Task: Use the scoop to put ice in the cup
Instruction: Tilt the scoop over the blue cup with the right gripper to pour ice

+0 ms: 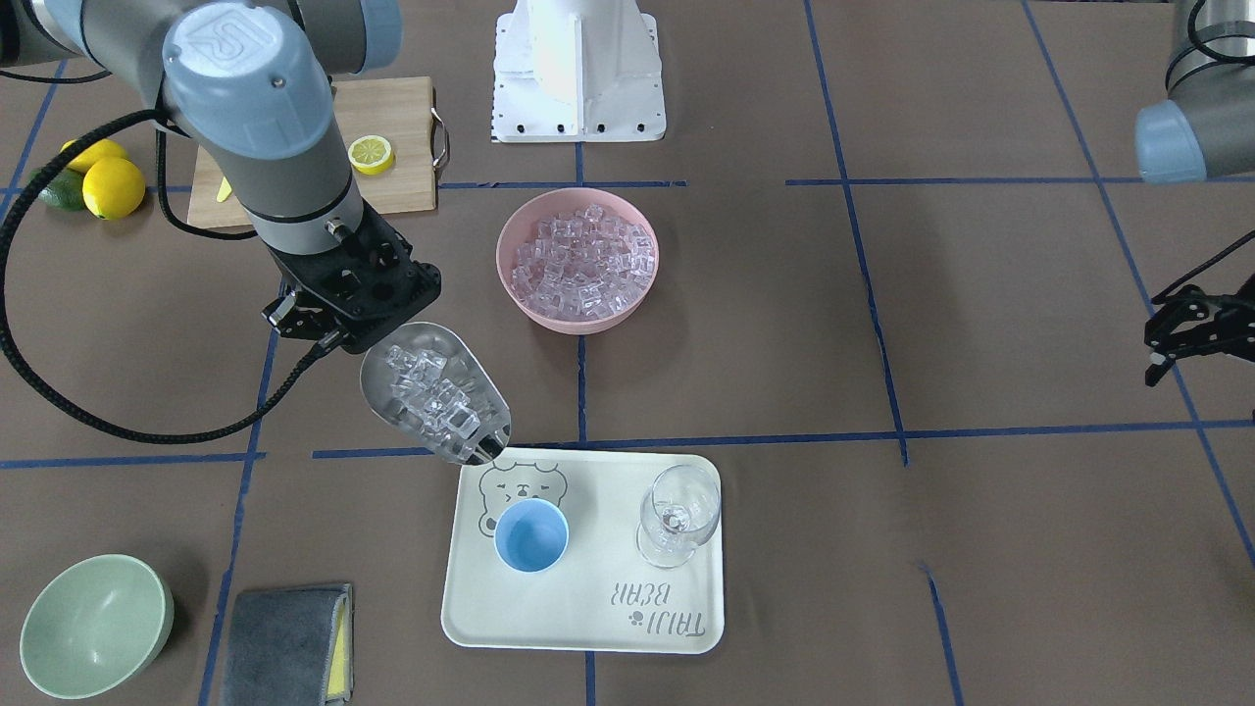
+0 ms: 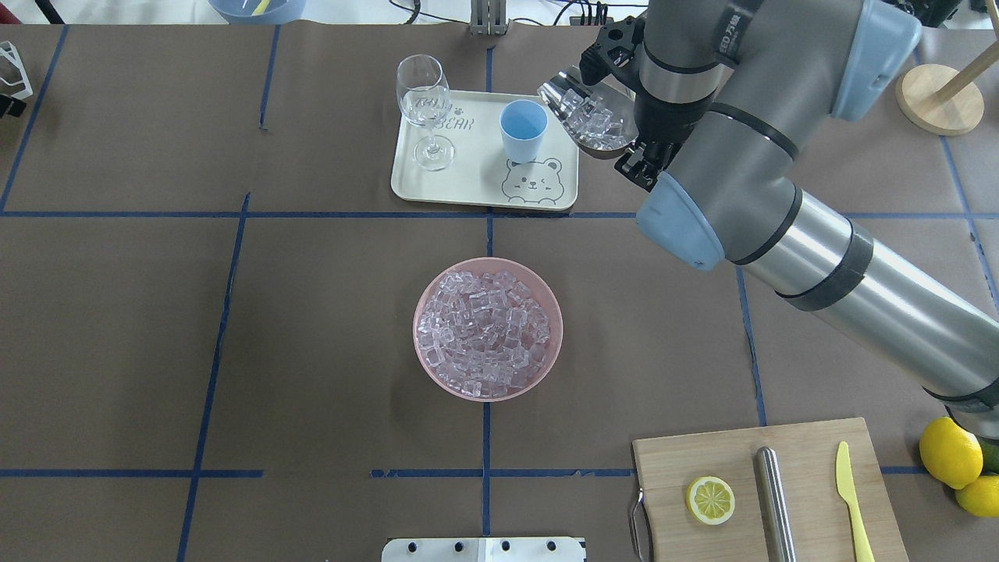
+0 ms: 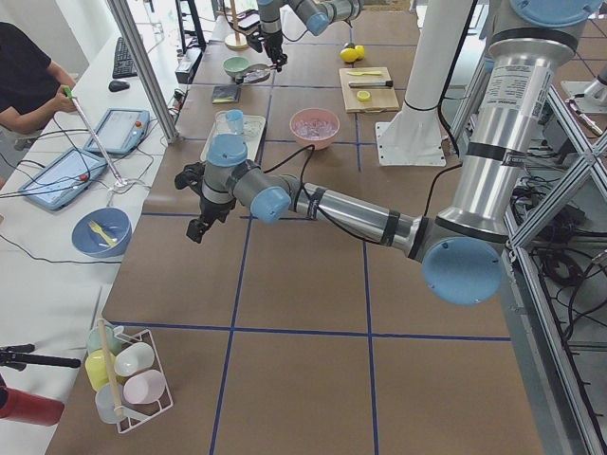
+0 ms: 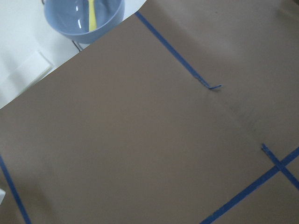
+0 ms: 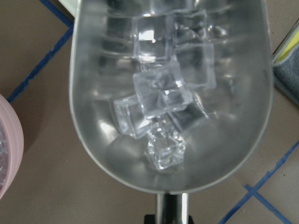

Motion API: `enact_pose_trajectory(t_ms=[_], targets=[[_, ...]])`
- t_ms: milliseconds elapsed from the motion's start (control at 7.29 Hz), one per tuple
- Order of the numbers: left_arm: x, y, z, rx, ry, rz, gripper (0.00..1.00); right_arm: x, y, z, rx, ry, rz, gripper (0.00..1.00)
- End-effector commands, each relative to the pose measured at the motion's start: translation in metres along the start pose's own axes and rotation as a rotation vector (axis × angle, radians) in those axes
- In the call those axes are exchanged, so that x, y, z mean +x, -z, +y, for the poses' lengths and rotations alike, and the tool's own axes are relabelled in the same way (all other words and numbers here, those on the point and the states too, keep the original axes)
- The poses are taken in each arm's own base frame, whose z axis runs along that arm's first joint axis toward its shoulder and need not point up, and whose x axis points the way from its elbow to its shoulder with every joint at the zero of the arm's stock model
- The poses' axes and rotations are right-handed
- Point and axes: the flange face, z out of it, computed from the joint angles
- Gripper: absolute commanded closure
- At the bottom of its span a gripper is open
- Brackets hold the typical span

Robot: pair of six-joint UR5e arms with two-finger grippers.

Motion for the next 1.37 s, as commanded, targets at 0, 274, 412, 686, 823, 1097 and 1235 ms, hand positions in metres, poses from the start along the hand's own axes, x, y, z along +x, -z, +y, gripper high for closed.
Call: enact_pose_trajectory(t_ms=[0,274,412,686,823,1097,1235], targets=[[-0.020,-0.002,0.015,-0.079,0.077,-0.016,0.00,-0.007,0.006,-0.031,-0.072,-0.040,0.005,1.00],[-0.019,0.000,0.012,-0.110,0.099,-0.014,0.00,-0.017,0.017,-0.058,-0.141,-0.079,0.006,1.00],[-0.017,0.002,0.011,-0.105,0.095,-0.014,0.00,-0.014,0.010,-0.059,-0.164,-0.109,0.009,1.00],[-0.013,0.009,0.007,-0.092,0.086,-0.013,0.00,-0.009,-0.016,-0.064,-0.224,-0.176,-0.035,1.00],[-0.011,0.013,0.006,-0.083,0.082,-0.014,0.00,-0.009,-0.029,-0.075,-0.260,-0.190,-0.033,1.00],[-0.012,0.011,0.010,-0.088,0.083,-0.014,0.00,-0.019,-0.026,-0.106,-0.299,-0.207,-0.030,1.00],[-0.012,0.011,0.010,-0.088,0.082,-0.014,0.00,-0.023,-0.026,-0.107,-0.305,-0.205,-0.030,1.00]])
